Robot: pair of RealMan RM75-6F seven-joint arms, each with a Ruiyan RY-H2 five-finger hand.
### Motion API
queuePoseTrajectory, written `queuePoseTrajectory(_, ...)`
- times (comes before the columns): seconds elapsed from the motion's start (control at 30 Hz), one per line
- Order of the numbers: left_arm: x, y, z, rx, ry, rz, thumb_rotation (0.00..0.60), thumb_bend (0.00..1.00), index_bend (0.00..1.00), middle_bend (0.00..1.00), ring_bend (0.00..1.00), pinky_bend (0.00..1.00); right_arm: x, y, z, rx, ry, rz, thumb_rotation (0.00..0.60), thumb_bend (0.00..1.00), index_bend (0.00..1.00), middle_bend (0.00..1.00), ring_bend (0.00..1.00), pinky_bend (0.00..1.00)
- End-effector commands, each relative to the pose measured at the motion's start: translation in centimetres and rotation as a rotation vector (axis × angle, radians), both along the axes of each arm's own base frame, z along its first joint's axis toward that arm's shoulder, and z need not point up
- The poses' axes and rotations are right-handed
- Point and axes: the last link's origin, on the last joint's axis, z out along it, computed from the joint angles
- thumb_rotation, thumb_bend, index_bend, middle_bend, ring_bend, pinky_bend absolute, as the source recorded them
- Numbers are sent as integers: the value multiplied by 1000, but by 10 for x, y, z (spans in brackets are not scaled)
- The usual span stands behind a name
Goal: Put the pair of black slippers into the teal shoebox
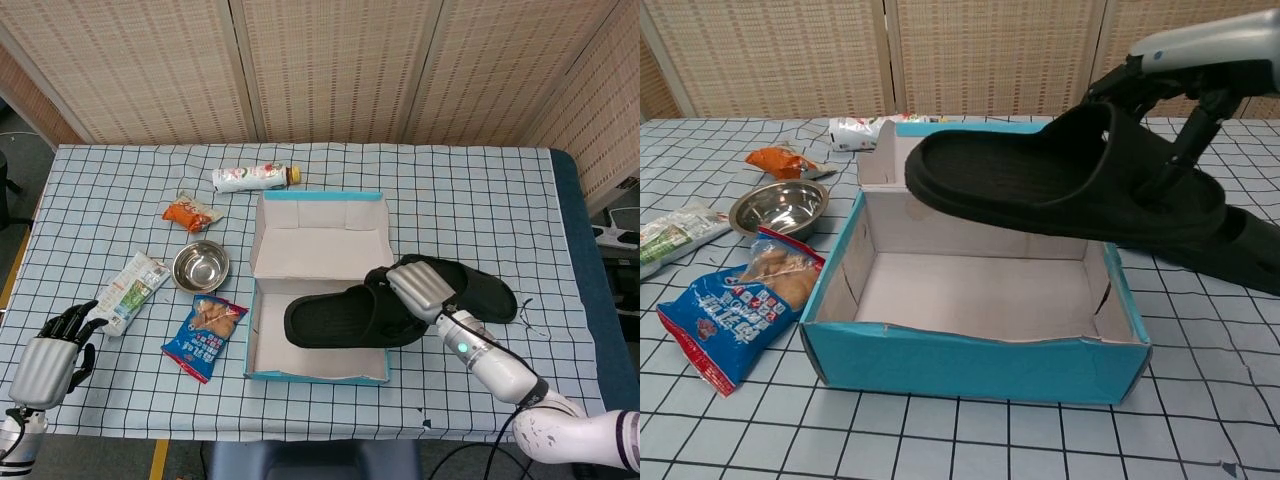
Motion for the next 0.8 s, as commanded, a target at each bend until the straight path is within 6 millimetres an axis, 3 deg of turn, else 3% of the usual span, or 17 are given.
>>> queuePoseTrajectory(0.03, 0, 0, 0, 1, -4, 2, 600, 669, 303, 111, 150, 299, 27, -2, -38, 39, 1, 7, 600, 0, 532, 541, 363, 240)
queuePoseTrajectory(0.3, 1, -1, 1, 0, -12, -4, 600, 668, 303, 111, 150, 299, 49, -1, -68, 40, 1, -13, 600, 0, 537, 545, 367, 240)
queuePoseTrajectory(0.8, 1, 0, 1, -2, -7, -5, 600, 669, 303, 111, 150, 300, 29, 14, -91, 61, 95, -18, 600, 0, 538, 546, 368, 240)
